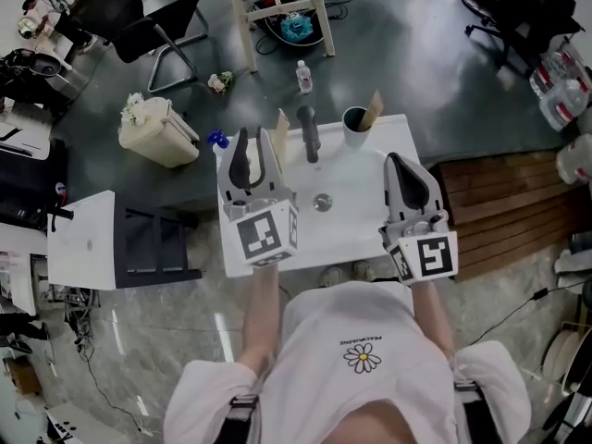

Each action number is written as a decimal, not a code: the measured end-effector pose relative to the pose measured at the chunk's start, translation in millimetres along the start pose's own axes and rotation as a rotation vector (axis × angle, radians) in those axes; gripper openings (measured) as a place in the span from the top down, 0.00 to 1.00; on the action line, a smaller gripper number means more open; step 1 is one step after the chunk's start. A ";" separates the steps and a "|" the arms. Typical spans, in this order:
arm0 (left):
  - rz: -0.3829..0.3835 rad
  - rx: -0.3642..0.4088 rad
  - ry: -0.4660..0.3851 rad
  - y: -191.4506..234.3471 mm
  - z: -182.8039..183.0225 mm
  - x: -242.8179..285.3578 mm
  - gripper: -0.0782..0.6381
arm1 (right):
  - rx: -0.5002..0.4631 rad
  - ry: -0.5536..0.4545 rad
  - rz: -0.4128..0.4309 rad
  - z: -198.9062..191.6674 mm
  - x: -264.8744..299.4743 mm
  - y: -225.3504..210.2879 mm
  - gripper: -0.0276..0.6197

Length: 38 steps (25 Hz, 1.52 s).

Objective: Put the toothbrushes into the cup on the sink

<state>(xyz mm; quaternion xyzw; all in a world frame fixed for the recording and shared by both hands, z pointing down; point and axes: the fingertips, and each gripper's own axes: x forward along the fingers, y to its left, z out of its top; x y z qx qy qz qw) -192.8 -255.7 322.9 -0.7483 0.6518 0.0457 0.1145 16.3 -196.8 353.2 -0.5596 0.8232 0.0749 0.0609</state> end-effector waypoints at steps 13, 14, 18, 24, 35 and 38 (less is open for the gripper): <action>0.044 -0.013 0.062 -27.7 -23.7 -46.2 0.87 | -0.046 -0.006 0.023 0.6 8.2 8.5 0.94; 0.044 -0.017 0.063 -27.1 -23.3 -45.9 0.87 | -0.051 -0.003 0.022 -0.5 8.1 9.1 0.94; 0.043 -0.002 0.069 -23.2 -23.3 -45.3 0.87 | -0.055 -0.008 0.018 -1.4 9.3 9.9 0.94; 0.053 -0.027 0.062 -21.9 -19.2 -44.8 0.87 | -0.058 0.006 0.009 -4.7 8.7 6.2 0.94; 0.027 -0.049 0.064 -23.7 -10.5 -45.3 0.87 | -0.062 0.017 -0.002 -5.2 6.3 4.9 0.94; 0.033 -0.070 0.061 -25.1 -10.4 -46.2 0.87 | -0.061 0.019 -0.007 -7.2 5.3 3.8 0.94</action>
